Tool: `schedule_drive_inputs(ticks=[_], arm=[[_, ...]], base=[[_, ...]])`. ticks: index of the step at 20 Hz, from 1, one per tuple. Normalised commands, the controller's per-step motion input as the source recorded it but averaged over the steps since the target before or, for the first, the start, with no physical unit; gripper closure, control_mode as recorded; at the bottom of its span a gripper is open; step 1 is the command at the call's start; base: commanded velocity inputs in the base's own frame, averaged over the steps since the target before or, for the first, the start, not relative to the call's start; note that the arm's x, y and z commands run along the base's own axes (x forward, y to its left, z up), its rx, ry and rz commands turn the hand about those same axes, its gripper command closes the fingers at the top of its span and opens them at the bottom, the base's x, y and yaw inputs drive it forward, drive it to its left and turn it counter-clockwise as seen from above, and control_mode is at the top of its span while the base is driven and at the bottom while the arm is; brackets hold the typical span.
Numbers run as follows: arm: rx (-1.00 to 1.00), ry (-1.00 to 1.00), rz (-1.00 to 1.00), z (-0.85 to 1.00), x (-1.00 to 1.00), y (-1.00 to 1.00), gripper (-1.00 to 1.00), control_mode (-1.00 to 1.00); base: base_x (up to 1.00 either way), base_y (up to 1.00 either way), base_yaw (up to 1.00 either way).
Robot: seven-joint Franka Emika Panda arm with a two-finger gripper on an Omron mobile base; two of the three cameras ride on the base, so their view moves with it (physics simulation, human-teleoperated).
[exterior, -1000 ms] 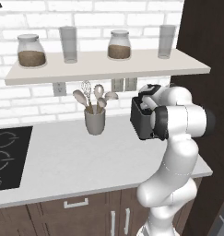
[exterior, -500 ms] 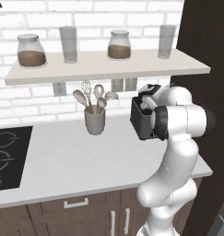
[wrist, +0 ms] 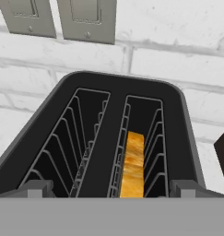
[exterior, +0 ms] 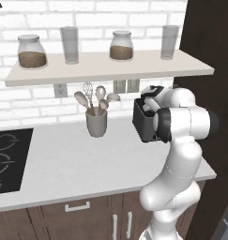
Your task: Start the toaster. Once the lever pops up, take the bread to the plate on the dining counter.
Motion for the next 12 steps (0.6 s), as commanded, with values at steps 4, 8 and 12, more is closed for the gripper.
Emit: schedule_drive_inputs(ticks=[4, 8, 12], arm=[[0.0, 0.0, 0.0, 0.0, 0.0, 0.0, -1.0, -1.0], [0.0, 0.0, 0.0, 0.0, 0.0, 0.0, -1.0, -1.0], [0.0, 0.0, 0.0, 0.0, 0.0, 0.0, -1.0, -1.0]], base=[[0.0, 0.0, 0.0], [0.0, 0.0, 0.0], [0.0, 0.0, 0.0]])
